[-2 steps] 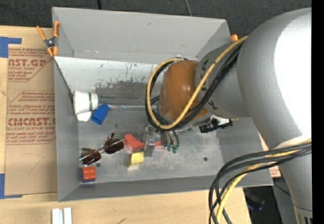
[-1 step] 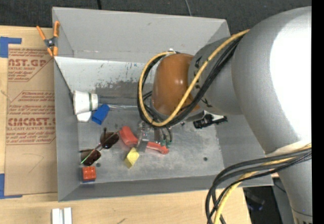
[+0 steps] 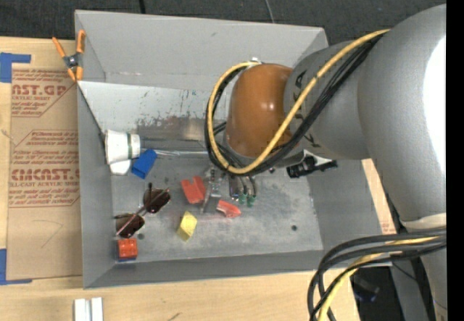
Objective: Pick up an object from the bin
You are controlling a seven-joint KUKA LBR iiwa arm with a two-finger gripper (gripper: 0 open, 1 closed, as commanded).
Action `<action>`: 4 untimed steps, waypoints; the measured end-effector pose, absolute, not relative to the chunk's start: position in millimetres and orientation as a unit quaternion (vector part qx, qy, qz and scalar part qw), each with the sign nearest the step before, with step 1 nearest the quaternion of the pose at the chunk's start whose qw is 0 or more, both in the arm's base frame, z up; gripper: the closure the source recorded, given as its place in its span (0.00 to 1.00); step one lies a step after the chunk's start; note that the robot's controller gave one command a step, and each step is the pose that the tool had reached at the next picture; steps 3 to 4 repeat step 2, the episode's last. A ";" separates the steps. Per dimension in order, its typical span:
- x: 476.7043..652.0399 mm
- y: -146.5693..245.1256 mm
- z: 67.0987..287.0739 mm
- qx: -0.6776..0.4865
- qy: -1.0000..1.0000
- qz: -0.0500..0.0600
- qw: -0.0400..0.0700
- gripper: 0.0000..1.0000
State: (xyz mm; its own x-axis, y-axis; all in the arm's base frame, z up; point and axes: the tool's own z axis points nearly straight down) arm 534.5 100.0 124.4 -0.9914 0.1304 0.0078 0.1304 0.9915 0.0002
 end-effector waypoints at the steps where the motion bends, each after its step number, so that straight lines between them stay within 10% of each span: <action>1: 539.8 100.7 168.0 -0.066 -0.998 -0.002 -0.003 1.00; 2: 539.4 91.6 275.8 -0.063 -0.998 -0.001 0.003 1.00; 4: 539.4 91.6 275.8 -0.063 -0.998 -0.001 0.003 1.00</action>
Offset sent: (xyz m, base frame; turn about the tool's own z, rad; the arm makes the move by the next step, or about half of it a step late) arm 0.0045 -0.0094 0.1519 -0.0036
